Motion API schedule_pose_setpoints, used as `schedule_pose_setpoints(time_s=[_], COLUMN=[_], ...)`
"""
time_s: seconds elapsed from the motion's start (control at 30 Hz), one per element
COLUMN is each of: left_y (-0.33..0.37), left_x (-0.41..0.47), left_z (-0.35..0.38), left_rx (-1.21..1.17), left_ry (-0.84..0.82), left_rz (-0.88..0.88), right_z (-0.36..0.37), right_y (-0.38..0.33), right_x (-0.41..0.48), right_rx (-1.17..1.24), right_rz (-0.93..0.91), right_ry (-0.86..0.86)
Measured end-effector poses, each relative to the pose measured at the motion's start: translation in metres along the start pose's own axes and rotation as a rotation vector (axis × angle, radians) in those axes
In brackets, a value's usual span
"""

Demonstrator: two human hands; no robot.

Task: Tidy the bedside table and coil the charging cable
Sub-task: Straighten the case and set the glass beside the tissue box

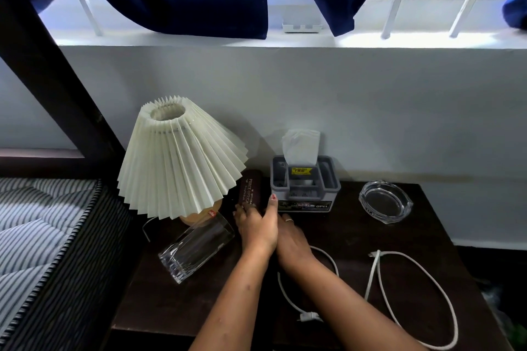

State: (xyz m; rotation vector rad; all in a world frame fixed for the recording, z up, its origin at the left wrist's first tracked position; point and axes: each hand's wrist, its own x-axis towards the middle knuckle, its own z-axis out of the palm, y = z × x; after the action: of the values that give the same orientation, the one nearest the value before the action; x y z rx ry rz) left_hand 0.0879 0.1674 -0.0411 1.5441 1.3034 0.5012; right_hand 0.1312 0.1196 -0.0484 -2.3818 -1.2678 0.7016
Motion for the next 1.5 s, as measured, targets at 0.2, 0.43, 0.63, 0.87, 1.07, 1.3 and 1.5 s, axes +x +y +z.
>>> schedule_pose_setpoints(time_s=[0.2, 0.43, 0.63, 0.87, 1.07, 1.3, 1.5], left_y=[0.002, 0.007, -0.017, -0.041, -0.034, -0.006, 0.017], left_x=[-0.012, -0.044, -0.073, -0.045, -0.052, -0.084, -0.089], left_z=[-0.004, -0.048, -0.095, -0.120, -0.100, -0.052, -0.022], left_rx=[-0.034, -0.161, -0.028, -0.036, -0.034, -0.210, -0.281], left_ry=[0.009, 0.140, 0.456, 0.215, 0.234, 0.100, -0.072], left_rz=[-0.004, -0.021, -0.128, -0.348, -0.328, -0.178, 0.075], right_z=[-0.005, -0.002, 0.017, 0.021, 0.017, -0.027, -0.053], right_y=[0.002, -0.019, -0.032, -0.035, -0.028, -0.017, 0.009], right_x=[-0.008, -0.018, -0.012, -0.014, -0.037, -0.075, -0.081], right_rx=[-0.058, 0.171, 0.349, 0.446, 0.456, 0.649, 0.734], right_rz=[-0.099, -0.235, -0.167, -0.124, -0.136, -0.154, -0.157], right_ry=[0.022, 0.000, -0.067, -0.110, 0.042, 0.317, 0.611])
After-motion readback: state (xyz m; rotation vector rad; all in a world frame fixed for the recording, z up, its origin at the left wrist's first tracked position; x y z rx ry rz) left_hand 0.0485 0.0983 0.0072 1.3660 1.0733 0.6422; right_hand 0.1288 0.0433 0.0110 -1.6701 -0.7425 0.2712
